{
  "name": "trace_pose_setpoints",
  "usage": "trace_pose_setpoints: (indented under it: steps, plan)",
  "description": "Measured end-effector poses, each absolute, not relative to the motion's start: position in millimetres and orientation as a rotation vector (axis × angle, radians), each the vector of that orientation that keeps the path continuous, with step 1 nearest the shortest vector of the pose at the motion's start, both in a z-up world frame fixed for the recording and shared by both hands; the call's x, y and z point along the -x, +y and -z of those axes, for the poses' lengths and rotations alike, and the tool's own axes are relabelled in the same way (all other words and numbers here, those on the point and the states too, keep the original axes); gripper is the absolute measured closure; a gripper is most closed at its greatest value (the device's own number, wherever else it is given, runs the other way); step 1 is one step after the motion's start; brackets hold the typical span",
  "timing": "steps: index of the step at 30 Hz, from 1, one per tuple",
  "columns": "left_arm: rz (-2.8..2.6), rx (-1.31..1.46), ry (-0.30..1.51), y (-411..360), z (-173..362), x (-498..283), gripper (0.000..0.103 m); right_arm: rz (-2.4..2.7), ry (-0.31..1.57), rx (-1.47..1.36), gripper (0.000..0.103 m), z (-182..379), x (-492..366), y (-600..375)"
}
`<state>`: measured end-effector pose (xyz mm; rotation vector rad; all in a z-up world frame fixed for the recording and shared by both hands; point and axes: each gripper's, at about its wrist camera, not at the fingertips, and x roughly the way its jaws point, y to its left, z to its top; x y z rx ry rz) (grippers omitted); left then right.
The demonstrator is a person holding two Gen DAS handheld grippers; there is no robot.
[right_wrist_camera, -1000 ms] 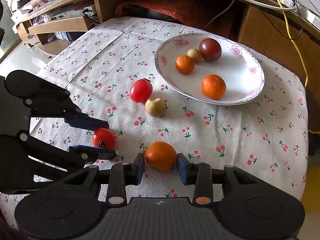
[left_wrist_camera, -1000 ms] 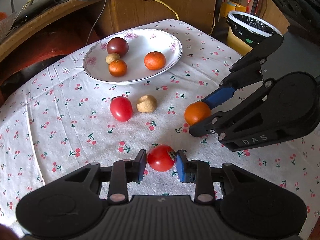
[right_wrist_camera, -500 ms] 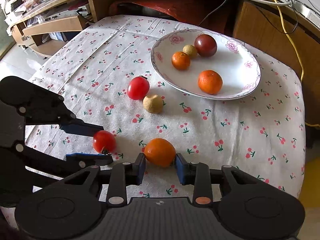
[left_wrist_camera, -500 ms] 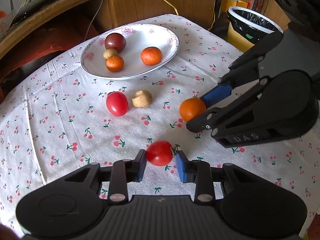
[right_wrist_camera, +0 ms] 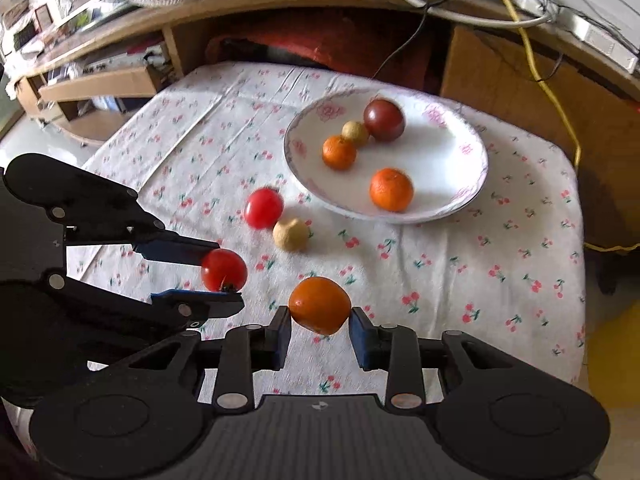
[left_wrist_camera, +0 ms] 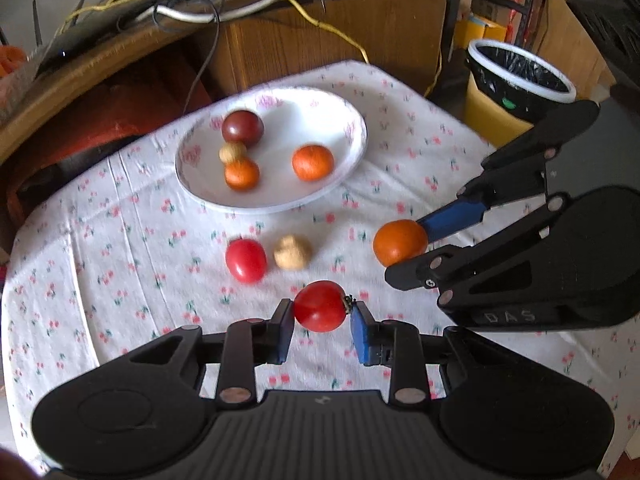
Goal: Organize fruits
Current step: 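Lift the tangerine and cherry tomato and carry both toward the white bowl, then lower the tangerine and cherry tomato into the white bowl and open both grippers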
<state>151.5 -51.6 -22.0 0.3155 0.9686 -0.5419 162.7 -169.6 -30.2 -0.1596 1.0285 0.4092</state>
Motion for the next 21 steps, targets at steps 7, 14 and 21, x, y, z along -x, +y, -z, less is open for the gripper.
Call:
trace_pose_setpoints:
  steps: [7, 14, 21]
  plan:
    - [0.530, -0.323, 0.931, -59.8, 13.1, -164.9, 0.064, -0.371, 0.994, 0.148, 0.075, 21.3, -173.2, -176.5]
    - [0.490, -0.324, 0.897, -66.1, 3.7, -184.5, 0.064, -0.333, 0.956, 0.130, 0.075, 13.8, -191.0, -181.2]
    - [0.433, -0.301, 0.876, -70.5, 2.0, -212.4, 0.065, -0.291, 0.924, 0.073, 0.075, 7.4, -210.7, -190.2]
